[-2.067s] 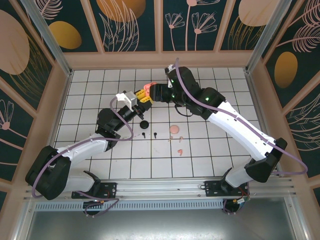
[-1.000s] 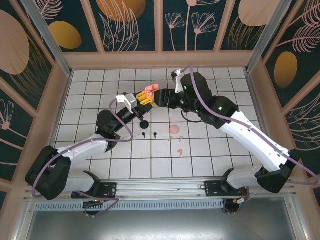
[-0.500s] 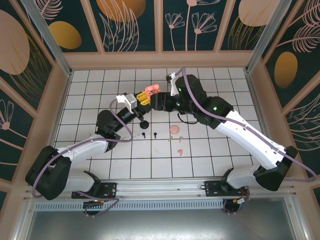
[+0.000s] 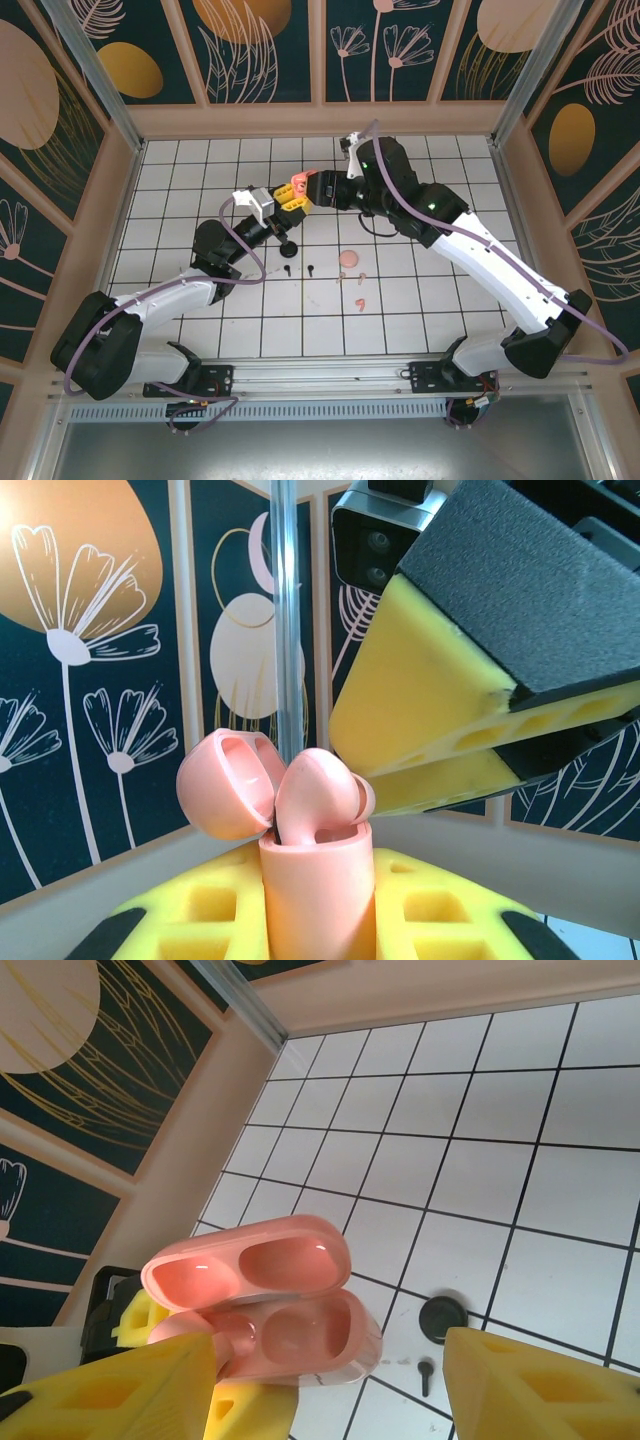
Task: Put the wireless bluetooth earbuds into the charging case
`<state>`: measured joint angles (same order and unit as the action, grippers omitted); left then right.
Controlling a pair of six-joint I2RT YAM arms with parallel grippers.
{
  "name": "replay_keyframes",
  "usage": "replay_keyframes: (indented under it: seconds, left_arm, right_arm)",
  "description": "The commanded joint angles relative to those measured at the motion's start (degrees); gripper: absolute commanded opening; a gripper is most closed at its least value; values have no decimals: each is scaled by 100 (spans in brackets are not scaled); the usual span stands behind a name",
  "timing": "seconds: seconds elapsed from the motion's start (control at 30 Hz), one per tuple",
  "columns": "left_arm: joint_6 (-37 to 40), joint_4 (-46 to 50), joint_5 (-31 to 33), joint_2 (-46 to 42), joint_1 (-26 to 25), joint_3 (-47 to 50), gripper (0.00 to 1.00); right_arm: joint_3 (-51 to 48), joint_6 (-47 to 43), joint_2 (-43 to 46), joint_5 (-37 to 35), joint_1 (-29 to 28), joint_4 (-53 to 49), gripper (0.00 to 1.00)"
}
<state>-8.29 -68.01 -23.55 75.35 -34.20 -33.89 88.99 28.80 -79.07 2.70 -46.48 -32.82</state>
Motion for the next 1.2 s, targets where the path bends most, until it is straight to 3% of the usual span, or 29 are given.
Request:
replay_keyframes:
  seconds: [0.0,0.4,0.67,1.17]
  left_arm:
    - [-111,-341,-80,-105,-34,-21,0]
    - [-138,-371,-88,-91,-35,-13,0]
    - [-142,-389,-114,-105,-34,-6,0]
    - [-164,-402,-62,-113,-31,84,0]
  right_arm:
    - [-8,-102,31,38,34,69,62]
    - [83,-102,-88,301,36,197,62]
    - [280,-196,-267,25,34,107,62]
    - [112,-208,428,116,69,-9,63]
